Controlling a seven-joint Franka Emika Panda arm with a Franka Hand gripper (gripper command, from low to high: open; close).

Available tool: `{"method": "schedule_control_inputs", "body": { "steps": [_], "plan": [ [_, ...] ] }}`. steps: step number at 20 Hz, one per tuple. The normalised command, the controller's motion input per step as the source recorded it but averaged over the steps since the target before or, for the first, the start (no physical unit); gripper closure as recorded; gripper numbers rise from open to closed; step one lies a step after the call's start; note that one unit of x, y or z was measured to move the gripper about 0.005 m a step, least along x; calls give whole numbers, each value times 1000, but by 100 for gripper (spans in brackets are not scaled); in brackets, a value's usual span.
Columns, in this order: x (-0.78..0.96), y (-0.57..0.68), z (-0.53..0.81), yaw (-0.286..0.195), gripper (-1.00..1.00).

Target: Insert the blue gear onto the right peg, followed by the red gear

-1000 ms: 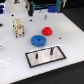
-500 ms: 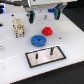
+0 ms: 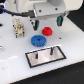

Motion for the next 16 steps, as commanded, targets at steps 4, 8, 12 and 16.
{"method": "schedule_control_inputs", "body": {
  "steps": [4,8,12,16],
  "plan": [
    [-51,-82,-75,0,-100],
    [116,-514,60,0,-100],
    [53,-685,0,0,-100],
    [-41,-122,-268,0,-100]
  ]
}}
